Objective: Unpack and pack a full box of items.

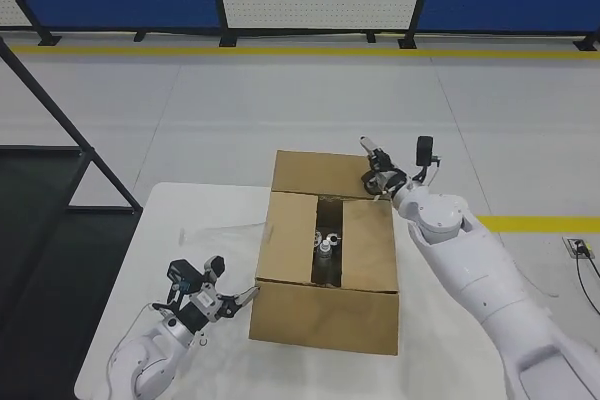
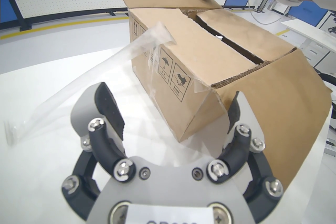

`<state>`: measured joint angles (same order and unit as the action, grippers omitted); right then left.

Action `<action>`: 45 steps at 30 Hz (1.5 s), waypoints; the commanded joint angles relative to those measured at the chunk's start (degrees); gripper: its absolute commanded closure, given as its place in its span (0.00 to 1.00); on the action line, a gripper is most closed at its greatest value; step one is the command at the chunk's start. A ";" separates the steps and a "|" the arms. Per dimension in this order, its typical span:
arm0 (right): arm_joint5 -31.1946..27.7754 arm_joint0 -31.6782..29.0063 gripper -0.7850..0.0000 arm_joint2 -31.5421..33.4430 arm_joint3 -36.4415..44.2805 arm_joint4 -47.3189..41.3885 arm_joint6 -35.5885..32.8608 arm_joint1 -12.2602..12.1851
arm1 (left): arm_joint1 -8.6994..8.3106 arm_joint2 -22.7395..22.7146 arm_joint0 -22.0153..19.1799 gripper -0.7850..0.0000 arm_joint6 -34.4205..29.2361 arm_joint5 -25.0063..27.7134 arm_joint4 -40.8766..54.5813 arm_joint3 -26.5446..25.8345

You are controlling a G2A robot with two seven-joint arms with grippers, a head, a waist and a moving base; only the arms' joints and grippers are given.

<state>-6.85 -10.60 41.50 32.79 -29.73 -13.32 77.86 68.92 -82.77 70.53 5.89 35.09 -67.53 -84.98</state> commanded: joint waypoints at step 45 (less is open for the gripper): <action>-17.59 -2.29 0.00 13.09 -19.61 -7.24 -12.47 -1.05 | 0.45 3.59 -5.78 0.00 -2.28 -14.68 -1.60 7.21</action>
<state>-24.34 -12.31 54.09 12.72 -36.92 -25.25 77.26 69.33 -79.47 64.97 3.70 20.41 -69.01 -77.81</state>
